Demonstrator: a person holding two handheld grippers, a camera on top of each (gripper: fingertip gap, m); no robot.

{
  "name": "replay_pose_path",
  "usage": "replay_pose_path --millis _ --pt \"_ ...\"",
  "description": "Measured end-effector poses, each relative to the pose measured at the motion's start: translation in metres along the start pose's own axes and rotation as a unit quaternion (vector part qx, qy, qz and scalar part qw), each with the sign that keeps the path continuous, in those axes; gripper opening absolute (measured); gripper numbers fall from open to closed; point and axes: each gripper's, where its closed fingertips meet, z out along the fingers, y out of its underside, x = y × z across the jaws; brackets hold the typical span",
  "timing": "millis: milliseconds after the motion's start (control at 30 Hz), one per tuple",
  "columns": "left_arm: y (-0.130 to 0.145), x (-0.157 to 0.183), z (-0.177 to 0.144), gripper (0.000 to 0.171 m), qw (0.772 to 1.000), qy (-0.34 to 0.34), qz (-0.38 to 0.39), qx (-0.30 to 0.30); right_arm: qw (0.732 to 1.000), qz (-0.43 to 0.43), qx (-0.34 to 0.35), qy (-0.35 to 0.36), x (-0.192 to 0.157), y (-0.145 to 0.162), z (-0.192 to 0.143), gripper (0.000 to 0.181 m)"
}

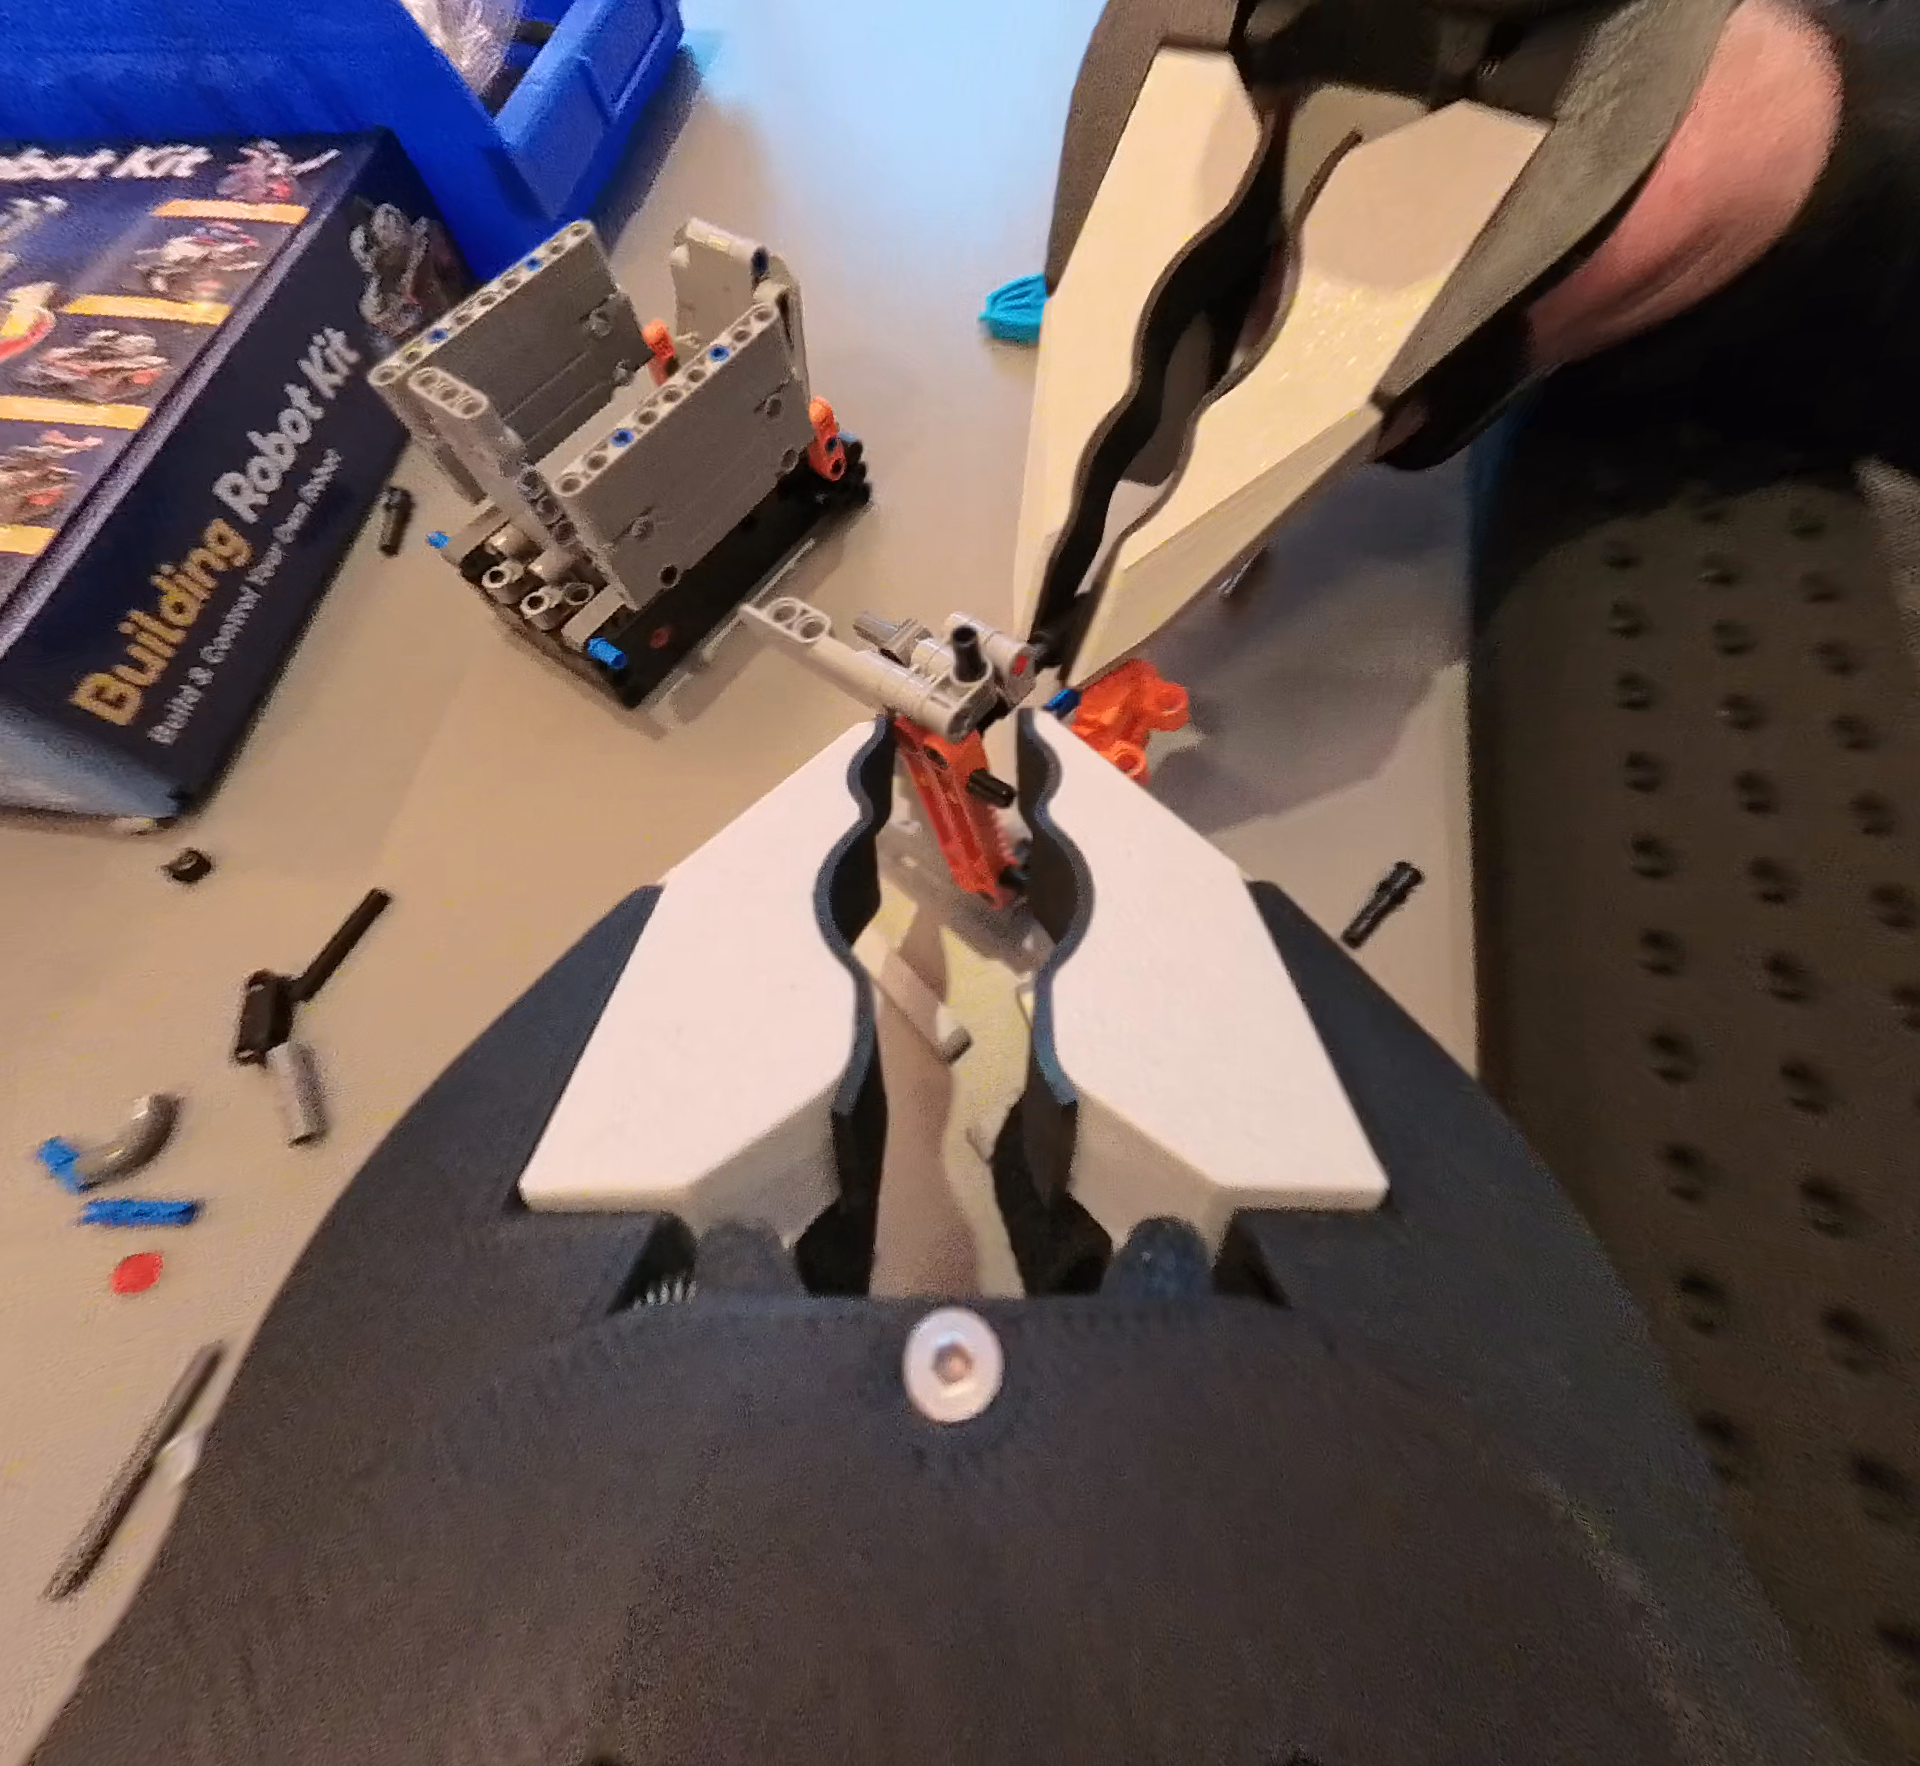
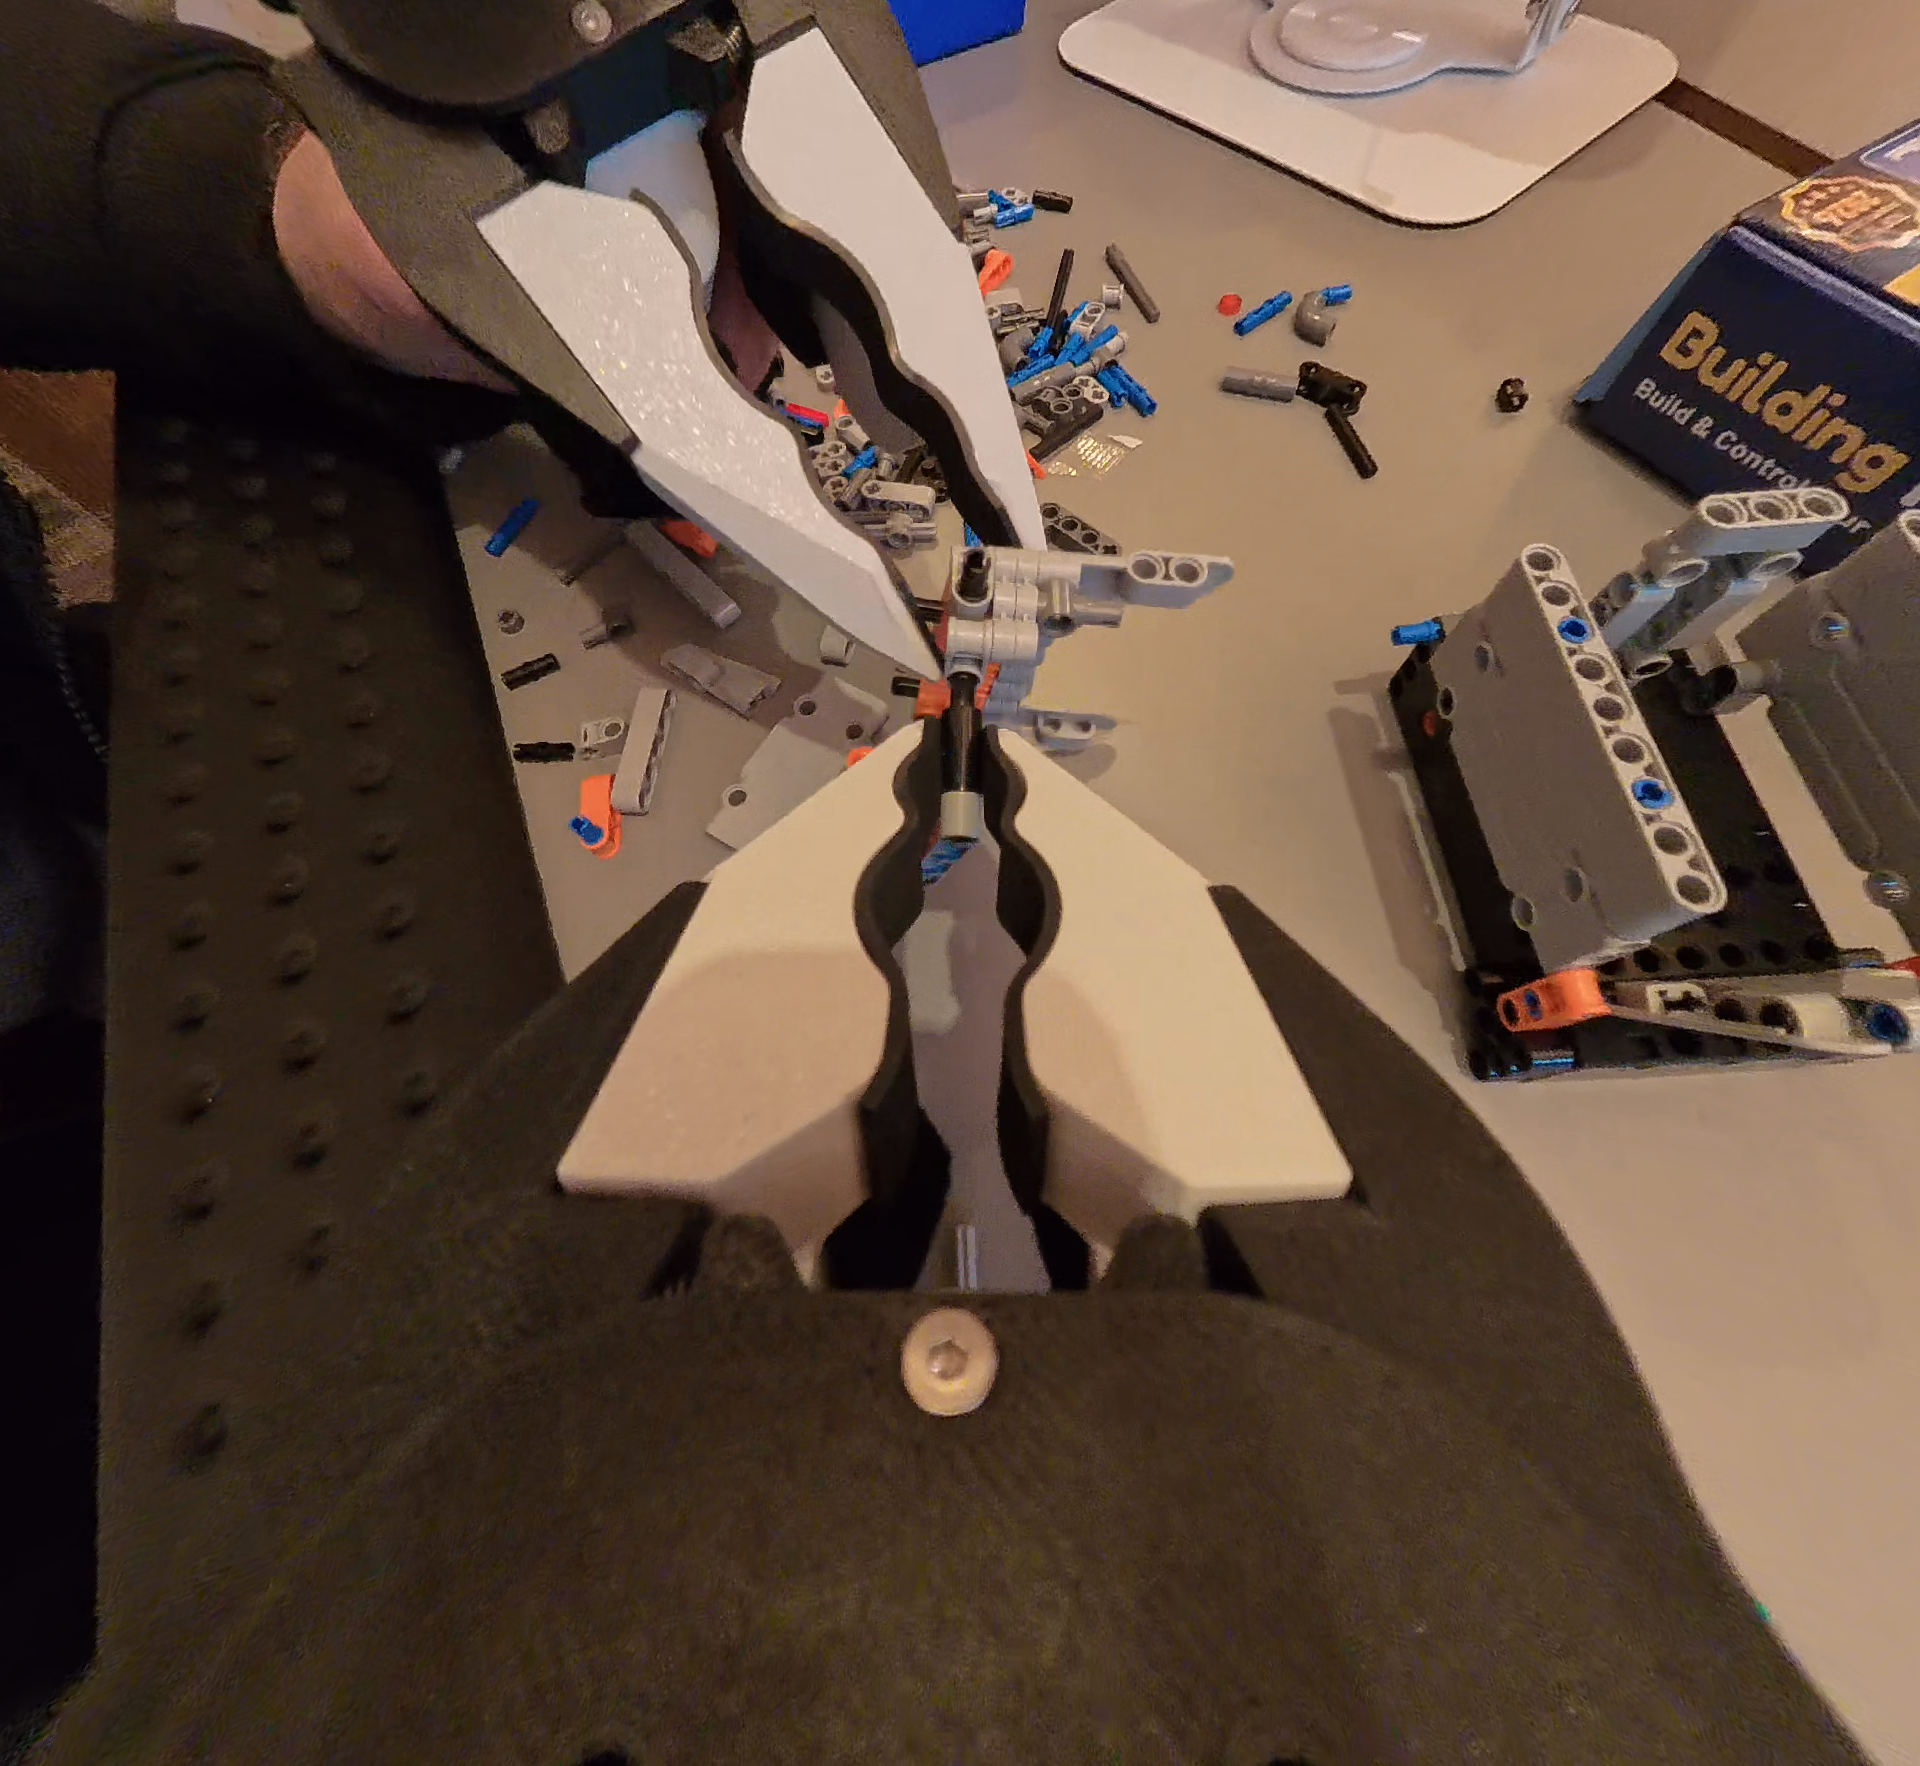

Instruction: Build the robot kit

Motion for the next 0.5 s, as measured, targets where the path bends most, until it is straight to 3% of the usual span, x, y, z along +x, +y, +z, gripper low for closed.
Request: replay_pose_path --millis 133,300,500 --pt "-0.0006 0.003 -0.002 0.024 0.998 0.049 -0.047 0.016 1.0 -0.026 -0.01 0.008 -0.0017 0.001 0.0015 0.005" --pt "0.0019 0.0007 0.0002 0.021 0.999 0.028 -0.038 0.01 0.998 -0.048 -0.024 0.03 0.0001 0.0036 0.0035 0.005" --pt "0.0015 0.0039 0.0026 0.019 0.999 0.026 -0.03 0.011 1.0 0.01 0.007 -0.002 -0.0005 0.0002 0.0025 0.007"
